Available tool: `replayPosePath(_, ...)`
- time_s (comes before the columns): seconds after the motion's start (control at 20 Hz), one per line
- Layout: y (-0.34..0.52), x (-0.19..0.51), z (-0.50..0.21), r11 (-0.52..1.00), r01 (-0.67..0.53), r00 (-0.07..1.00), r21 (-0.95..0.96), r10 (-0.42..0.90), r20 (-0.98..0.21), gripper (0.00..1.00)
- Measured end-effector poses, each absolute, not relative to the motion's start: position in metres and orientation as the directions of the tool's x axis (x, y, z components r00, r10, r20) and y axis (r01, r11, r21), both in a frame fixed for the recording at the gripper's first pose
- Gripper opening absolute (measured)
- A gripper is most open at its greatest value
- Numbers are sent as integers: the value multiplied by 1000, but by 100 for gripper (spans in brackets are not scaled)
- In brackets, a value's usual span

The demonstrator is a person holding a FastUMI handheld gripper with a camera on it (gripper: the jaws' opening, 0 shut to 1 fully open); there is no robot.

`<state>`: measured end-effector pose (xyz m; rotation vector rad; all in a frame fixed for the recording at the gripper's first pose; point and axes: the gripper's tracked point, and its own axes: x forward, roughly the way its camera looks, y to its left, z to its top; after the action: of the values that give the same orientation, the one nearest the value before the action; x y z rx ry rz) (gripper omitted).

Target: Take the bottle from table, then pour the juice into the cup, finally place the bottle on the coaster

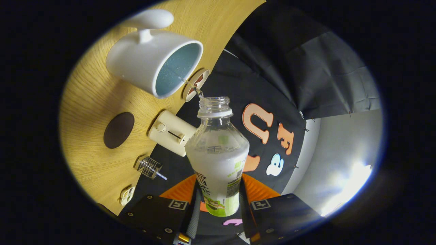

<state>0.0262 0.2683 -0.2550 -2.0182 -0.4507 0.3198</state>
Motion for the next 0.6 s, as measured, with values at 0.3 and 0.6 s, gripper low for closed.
replayPosePath(0.3, 271, 21, -276, -432, 130, 897, -893, 434, -80, 53)
replayPosePath(0.6, 272, 22, -281, -403, 92, 902, -910, 421, -95, 53)
